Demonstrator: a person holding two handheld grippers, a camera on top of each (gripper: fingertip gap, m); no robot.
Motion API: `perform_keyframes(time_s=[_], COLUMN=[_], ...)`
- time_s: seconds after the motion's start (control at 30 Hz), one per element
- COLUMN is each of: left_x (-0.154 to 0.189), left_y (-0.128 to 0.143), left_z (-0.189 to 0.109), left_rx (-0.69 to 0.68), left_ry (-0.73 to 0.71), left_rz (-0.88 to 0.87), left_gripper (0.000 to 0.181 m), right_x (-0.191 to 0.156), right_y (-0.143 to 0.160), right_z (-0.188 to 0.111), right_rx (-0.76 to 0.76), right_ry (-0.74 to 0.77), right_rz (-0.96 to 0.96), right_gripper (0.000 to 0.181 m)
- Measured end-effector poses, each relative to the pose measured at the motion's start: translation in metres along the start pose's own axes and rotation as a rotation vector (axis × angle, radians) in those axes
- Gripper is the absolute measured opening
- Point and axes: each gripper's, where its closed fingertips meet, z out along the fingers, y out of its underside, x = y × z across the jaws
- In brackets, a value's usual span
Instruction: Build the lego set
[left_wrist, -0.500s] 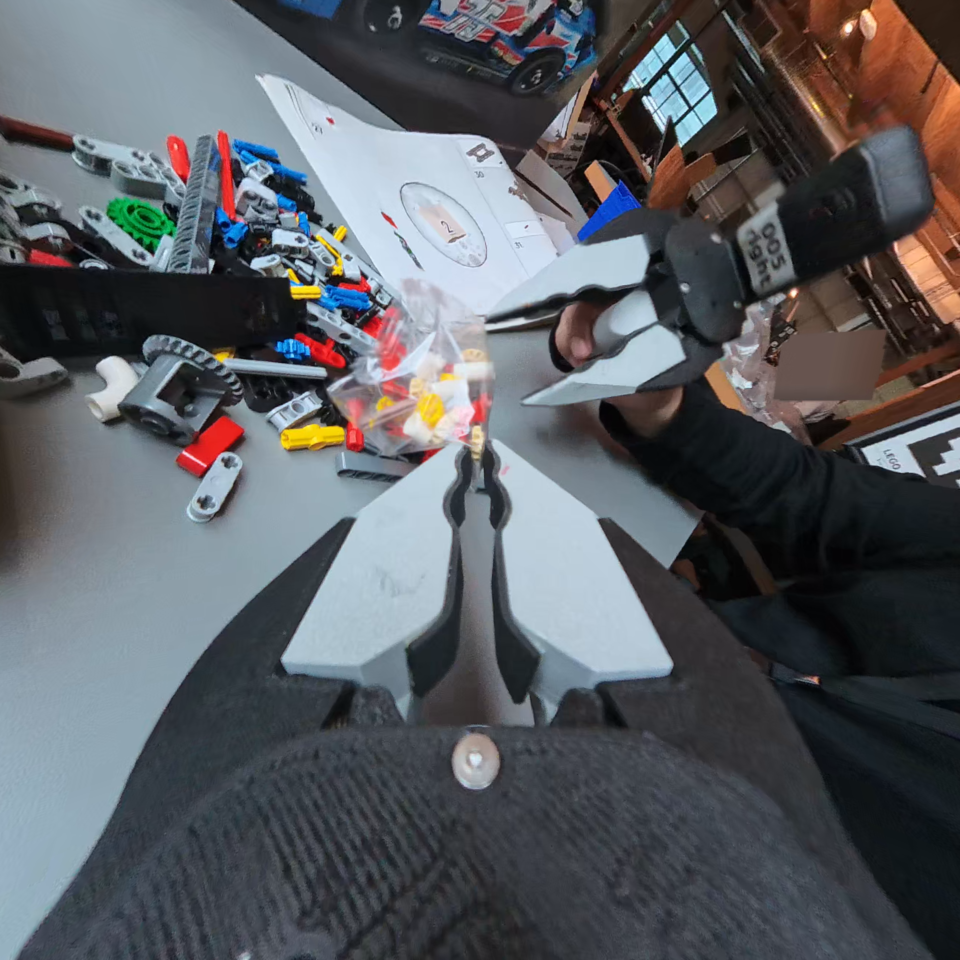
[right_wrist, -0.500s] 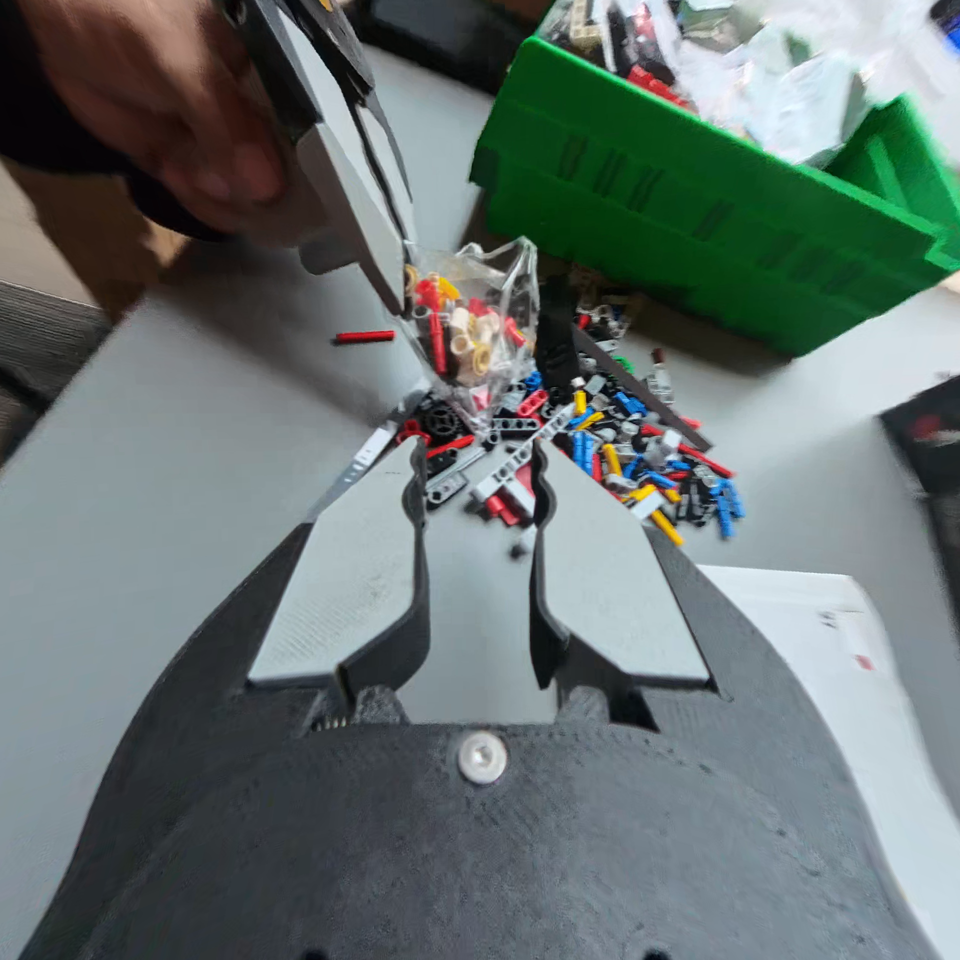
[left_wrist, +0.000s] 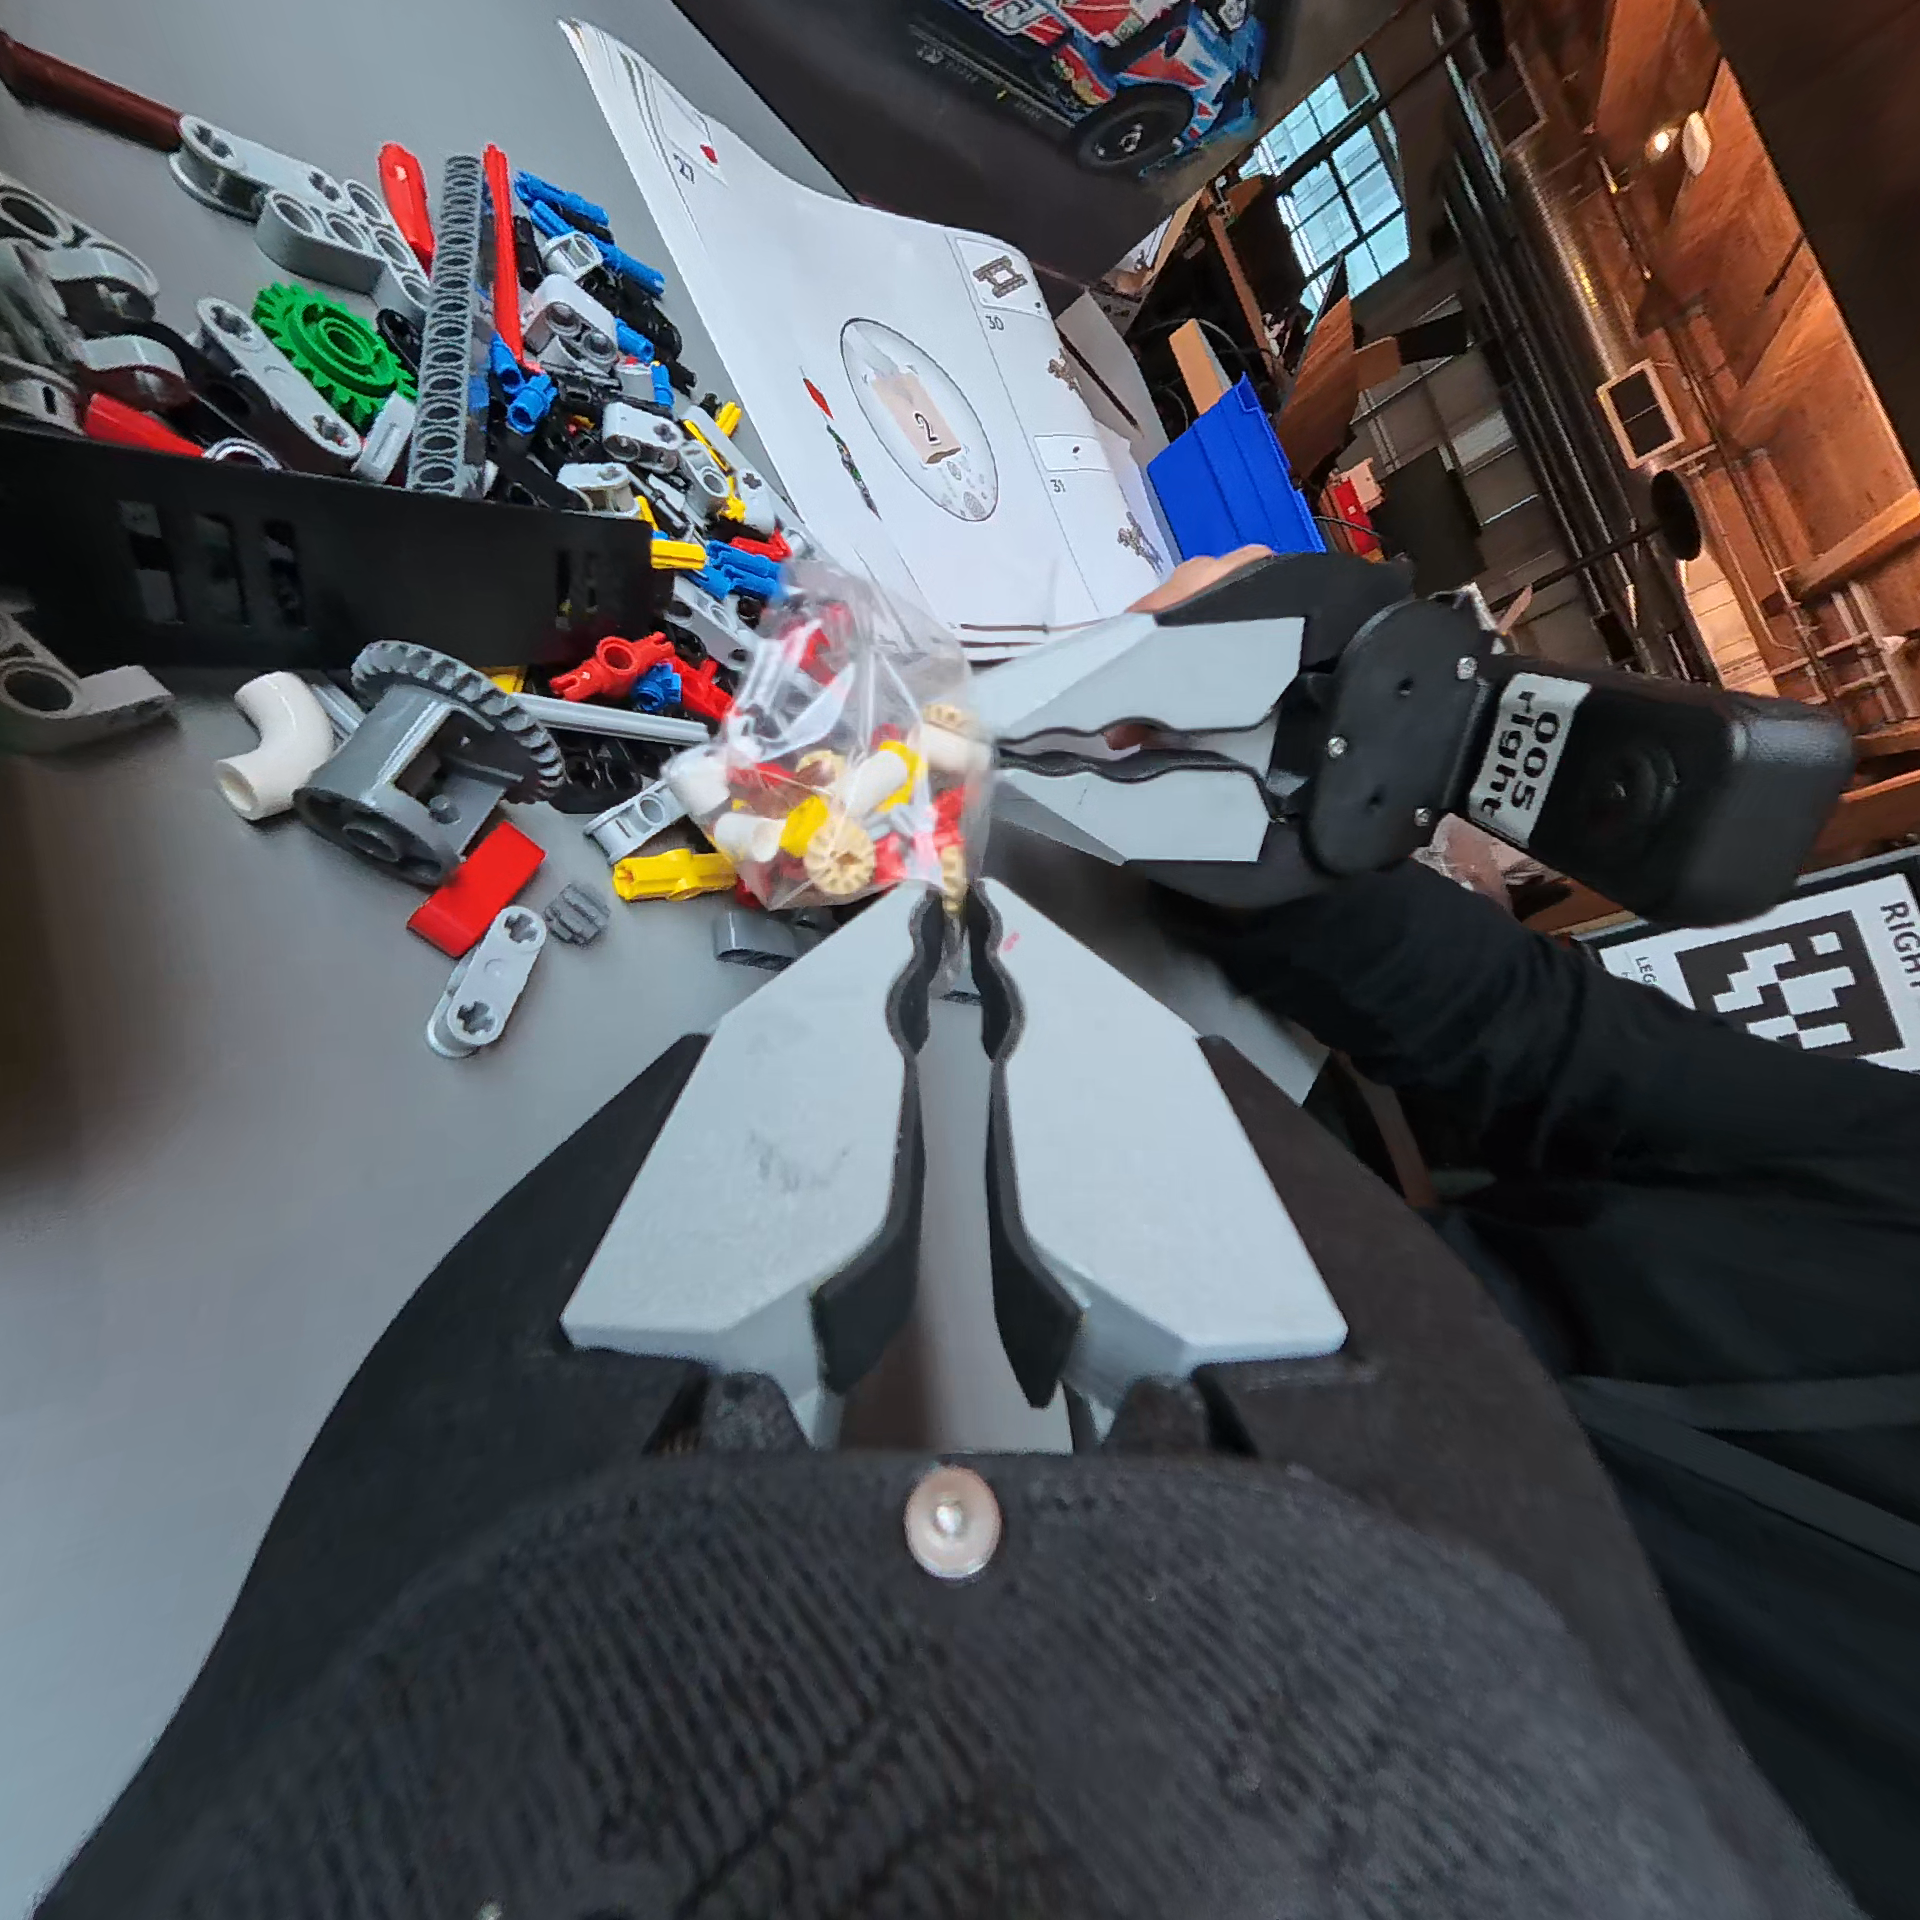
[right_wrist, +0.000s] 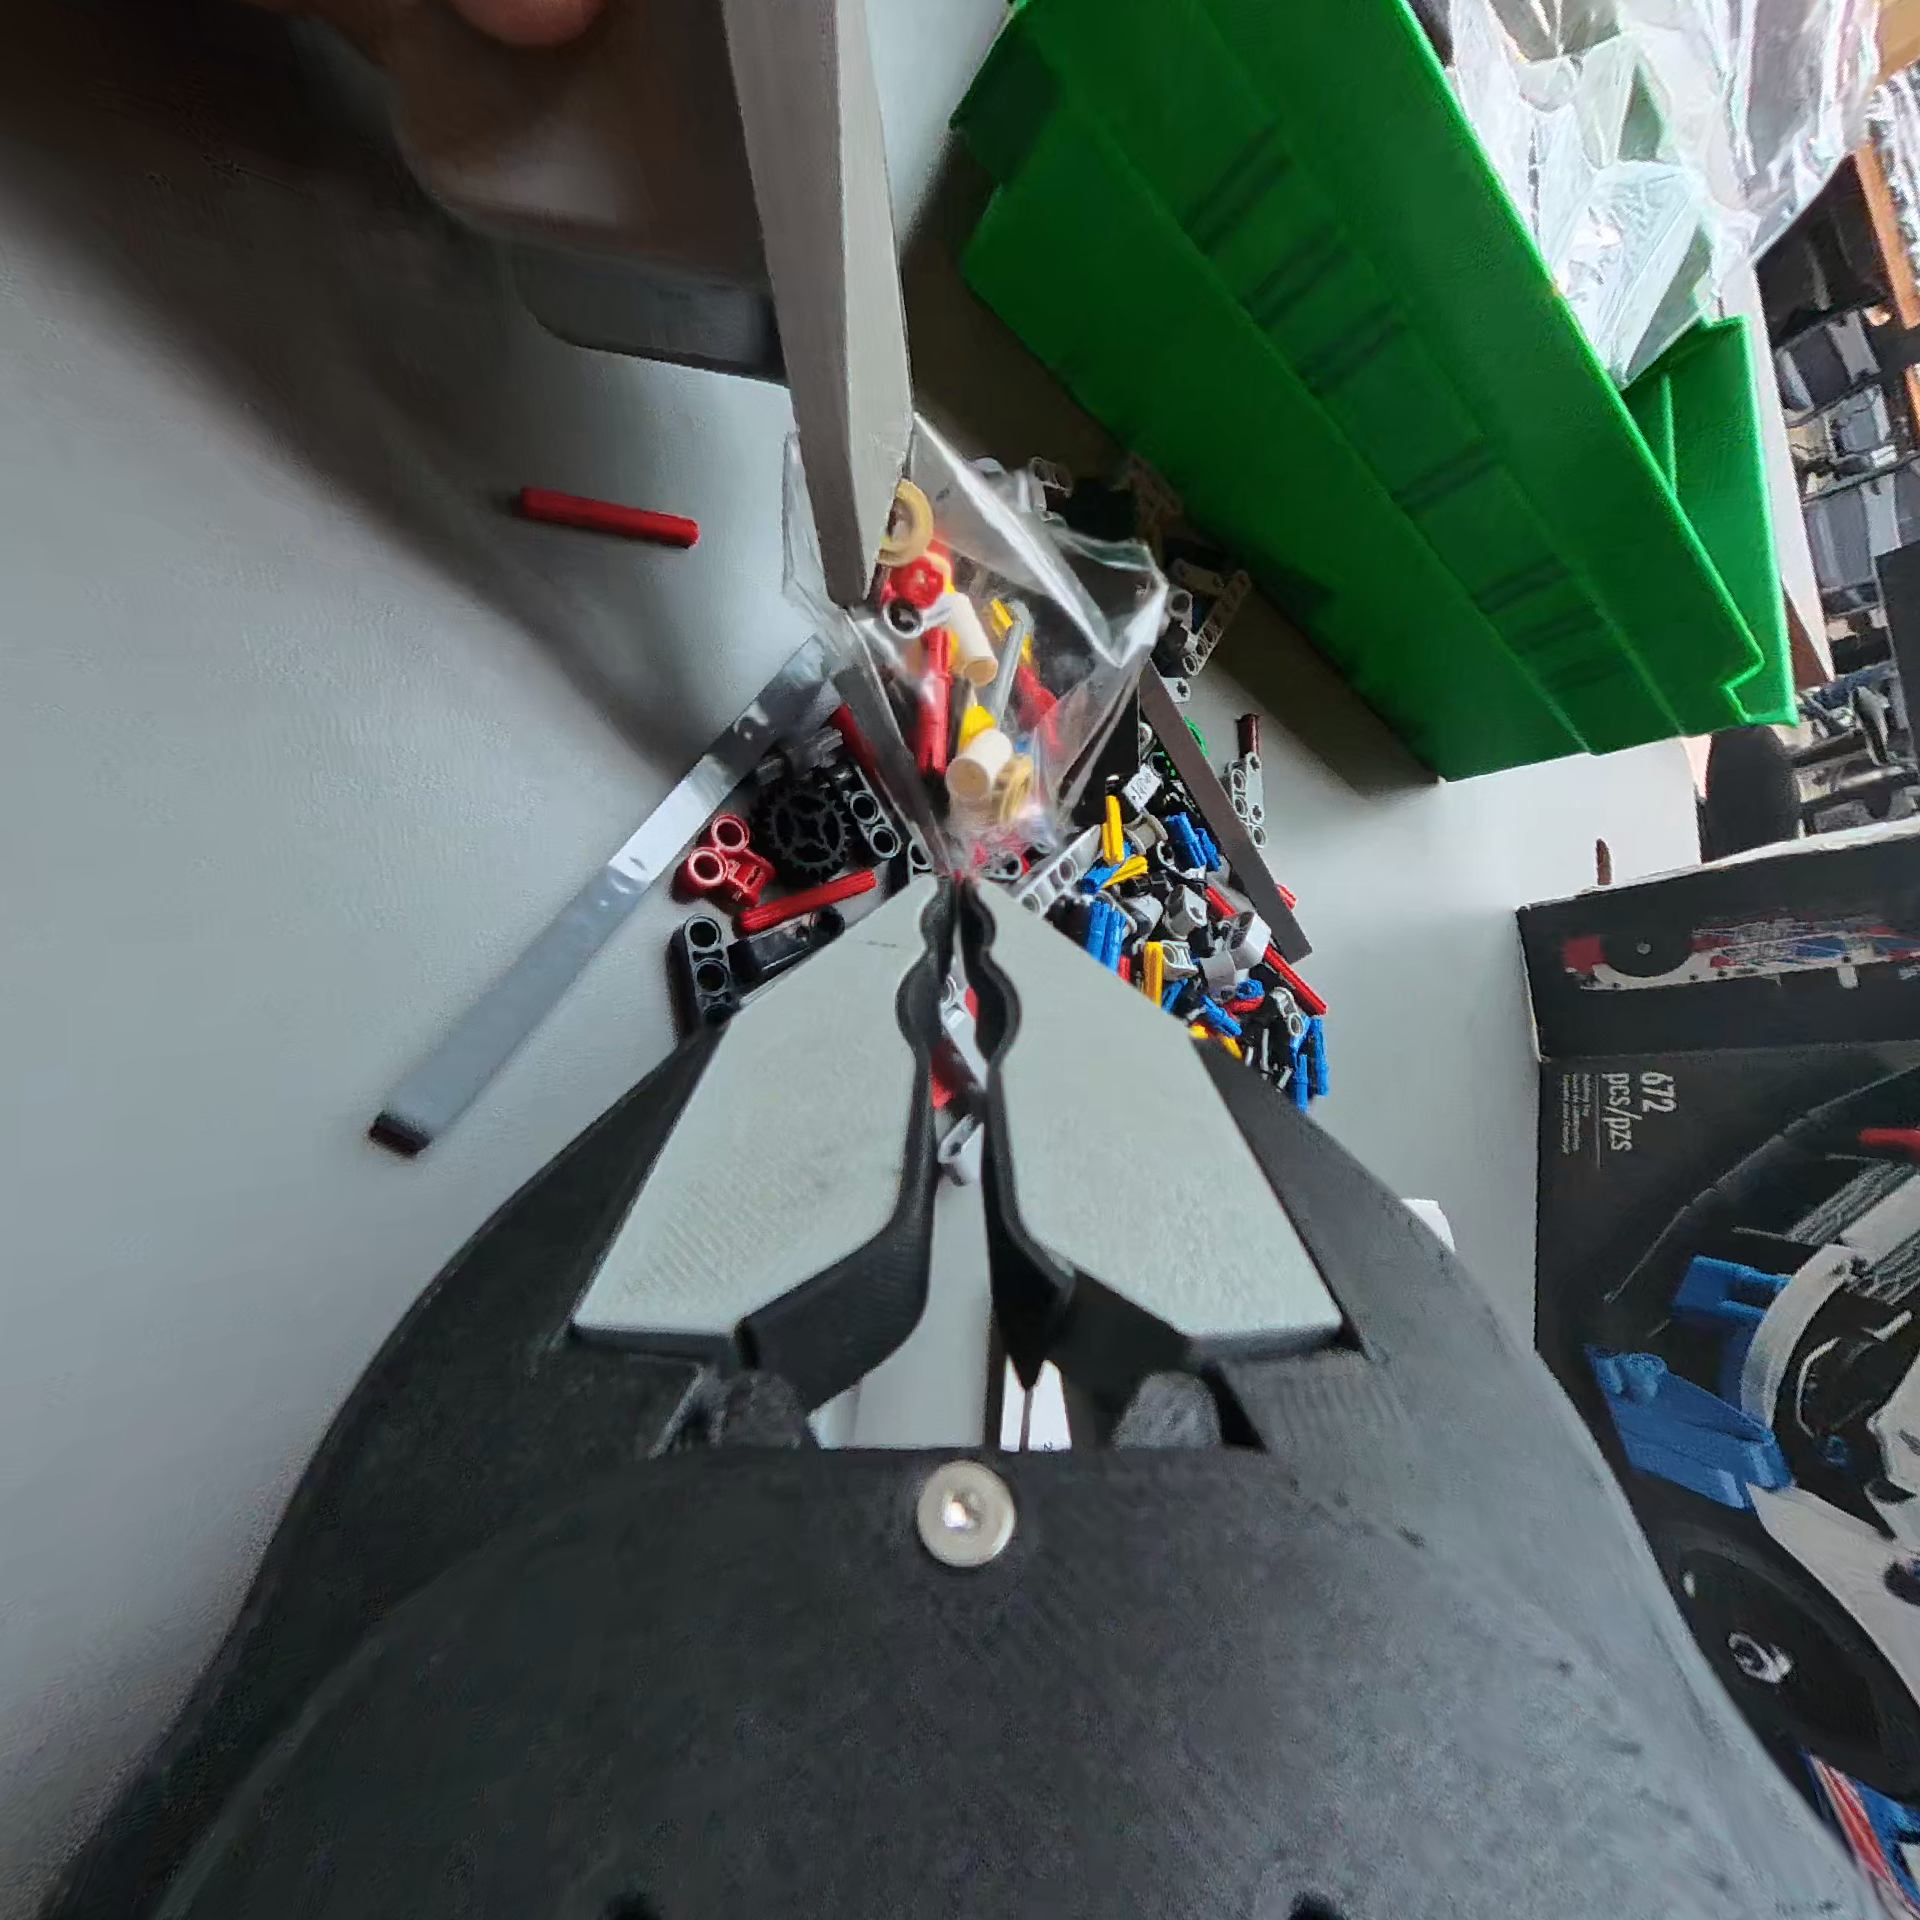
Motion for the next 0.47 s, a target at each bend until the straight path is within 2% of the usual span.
perform_keyframes(time_s=[0.1,0.23,0.47], left_x=[-0.003,-0.004,-0.012], left_y=[-0.002,-0.012,-0.013], left_z=[-0.003,-0.013,-0.032], left_rx=[0.010,0.041,0.010], left_ry=[-0.027,-0.123,-0.382], left_rz=[-0.005,0.083,0.342], left_gripper=[0.008,0.035,0.044], right_x=[0.001,0.007,0.009], right_y=[-0.001,-0.003,-0.009], right_z=[0.000,0.000,0.001], right_rx=[-0.019,-0.032,-0.062], right_ry=[-0.045,-0.147,-0.398], right_rz=[0.009,0.107,0.272], right_gripper=[0.000,0.000,0.000])
